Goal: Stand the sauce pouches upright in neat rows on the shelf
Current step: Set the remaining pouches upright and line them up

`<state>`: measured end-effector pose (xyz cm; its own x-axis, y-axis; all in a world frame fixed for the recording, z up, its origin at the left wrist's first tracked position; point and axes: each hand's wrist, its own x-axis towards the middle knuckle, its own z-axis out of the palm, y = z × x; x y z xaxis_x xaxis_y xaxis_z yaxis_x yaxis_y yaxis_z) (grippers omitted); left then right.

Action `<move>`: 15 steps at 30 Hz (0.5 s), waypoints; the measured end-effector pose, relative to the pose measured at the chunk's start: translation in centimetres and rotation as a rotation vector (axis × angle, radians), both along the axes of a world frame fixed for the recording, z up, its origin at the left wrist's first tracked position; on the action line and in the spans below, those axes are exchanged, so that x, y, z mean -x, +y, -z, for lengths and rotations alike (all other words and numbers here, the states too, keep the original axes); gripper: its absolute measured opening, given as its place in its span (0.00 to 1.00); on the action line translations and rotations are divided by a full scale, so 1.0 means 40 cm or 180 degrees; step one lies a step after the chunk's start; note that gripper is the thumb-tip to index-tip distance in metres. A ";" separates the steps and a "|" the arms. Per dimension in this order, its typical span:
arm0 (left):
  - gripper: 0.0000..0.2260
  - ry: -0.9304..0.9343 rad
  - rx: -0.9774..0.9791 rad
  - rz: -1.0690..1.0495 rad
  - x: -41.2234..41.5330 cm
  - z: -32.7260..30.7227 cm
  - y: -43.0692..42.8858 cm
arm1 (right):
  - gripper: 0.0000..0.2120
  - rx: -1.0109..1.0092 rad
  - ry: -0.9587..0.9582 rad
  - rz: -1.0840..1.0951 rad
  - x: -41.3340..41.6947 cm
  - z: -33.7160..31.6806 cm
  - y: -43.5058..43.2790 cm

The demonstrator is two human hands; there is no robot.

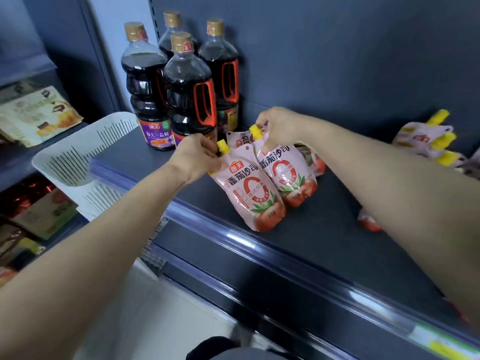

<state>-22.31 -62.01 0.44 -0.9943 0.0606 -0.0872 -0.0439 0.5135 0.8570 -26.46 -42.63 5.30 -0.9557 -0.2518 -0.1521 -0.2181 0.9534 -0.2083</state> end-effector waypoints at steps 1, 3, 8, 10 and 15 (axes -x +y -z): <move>0.10 0.0060 0.0025 0.0110 0.001 -0.008 0.014 | 0.19 -0.0011 -0.0024 0.0066 -0.013 -0.017 0.019; 0.09 0.0129 0.0099 0.0363 -0.002 -0.021 0.045 | 0.14 -0.0071 -0.0023 0.0194 -0.038 -0.049 0.058; 0.03 0.0421 0.0155 0.0688 -0.026 -0.056 0.122 | 0.10 0.0084 -0.0120 0.0458 -0.123 -0.101 0.154; 0.02 0.0530 0.0214 0.0802 -0.042 -0.070 0.152 | 0.11 0.0081 -0.0169 0.0500 -0.162 -0.111 0.184; 0.06 0.0629 0.0513 0.1133 -0.092 -0.079 0.201 | 0.13 -0.0082 -0.0061 0.0496 -0.250 -0.135 0.227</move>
<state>-18.63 -53.98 3.61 -0.9125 0.4037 0.0663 0.3168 0.5948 0.7388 -16.46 -33.56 10.68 -0.9798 -0.0966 -0.1750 -0.0634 0.9805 -0.1862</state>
